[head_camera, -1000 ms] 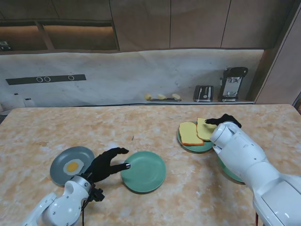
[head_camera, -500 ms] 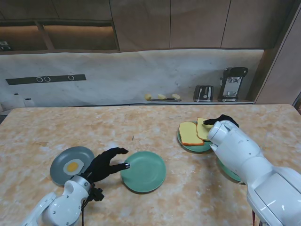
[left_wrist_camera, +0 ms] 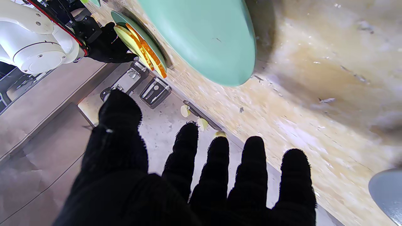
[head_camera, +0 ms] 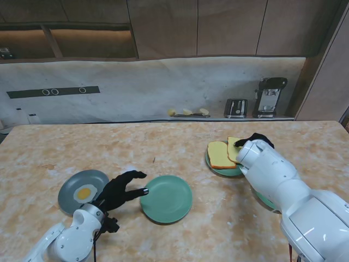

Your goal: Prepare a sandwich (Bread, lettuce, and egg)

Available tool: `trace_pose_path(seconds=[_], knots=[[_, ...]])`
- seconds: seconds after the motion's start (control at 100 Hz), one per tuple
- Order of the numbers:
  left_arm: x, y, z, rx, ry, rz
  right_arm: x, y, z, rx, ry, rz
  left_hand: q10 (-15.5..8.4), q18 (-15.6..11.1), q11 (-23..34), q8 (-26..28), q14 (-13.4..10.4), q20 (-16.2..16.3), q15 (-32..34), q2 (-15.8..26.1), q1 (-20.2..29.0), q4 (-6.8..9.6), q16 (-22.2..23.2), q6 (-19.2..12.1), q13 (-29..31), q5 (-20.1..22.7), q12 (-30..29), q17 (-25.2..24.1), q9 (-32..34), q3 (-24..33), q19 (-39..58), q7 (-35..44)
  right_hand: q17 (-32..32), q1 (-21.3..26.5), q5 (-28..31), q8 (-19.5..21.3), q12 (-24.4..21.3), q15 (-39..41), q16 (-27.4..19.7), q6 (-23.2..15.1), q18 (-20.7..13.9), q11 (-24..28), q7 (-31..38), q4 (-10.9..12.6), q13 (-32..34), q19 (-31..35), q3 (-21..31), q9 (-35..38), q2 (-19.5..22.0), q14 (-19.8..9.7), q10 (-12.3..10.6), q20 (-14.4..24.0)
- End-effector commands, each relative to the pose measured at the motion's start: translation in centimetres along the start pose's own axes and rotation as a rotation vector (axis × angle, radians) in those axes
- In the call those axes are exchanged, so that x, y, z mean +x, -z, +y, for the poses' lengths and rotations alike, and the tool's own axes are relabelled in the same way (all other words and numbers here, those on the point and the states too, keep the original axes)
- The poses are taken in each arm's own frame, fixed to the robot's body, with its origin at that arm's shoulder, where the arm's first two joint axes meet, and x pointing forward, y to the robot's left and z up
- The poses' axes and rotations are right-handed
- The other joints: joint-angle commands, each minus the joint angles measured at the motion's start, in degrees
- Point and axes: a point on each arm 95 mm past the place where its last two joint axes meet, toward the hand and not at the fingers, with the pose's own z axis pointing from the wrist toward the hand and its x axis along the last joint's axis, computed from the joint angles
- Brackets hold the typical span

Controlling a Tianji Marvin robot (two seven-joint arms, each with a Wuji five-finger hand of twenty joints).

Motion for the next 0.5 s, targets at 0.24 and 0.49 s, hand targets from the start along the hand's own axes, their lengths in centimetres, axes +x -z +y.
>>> trace_pose_path(seconds=[0.24,0.49], knots=[[-0.26,0.22,0.3,-0.015,0.0,-0.004,0.38,0.45,-1.4,0.011,0.01,-0.002,-0.35,0.0,-0.44,0.81,-0.36,1.39,-0.74,0.64,0.85,-0.06,0.14,-1.04,-0.08,1.29,0.56,-1.2,0.65,-0.54,-0.94,0.66,3.81,9.13,1.21,5.94,-22.27,2.48,1.38,-5.63,-2.73,6.06,9.55,-1.4,5.78,3.75,-4.85,3.78,-2.35,-0.97,-3.03,2.09],[-0.33,0.3,0.29,-0.016,-0.004,-0.007,0.47,0.49,-1.5,-0.009,0.003,-0.006,-0.39,0.02,-0.49,0.86,-0.43,1.39,-0.78,0.51,1.0,-0.08,0.13,-1.03,-0.09,1.43,0.54,-1.24,0.57,-0.53,-1.13,0.69,6.35,16.2,2.44,12.01,-19.66,5.86,3.07,-9.76,-4.06,10.23,16.51,-2.76,8.15,6.26,-3.44,5.33,-5.29,-2.43,-5.73,2.94]])
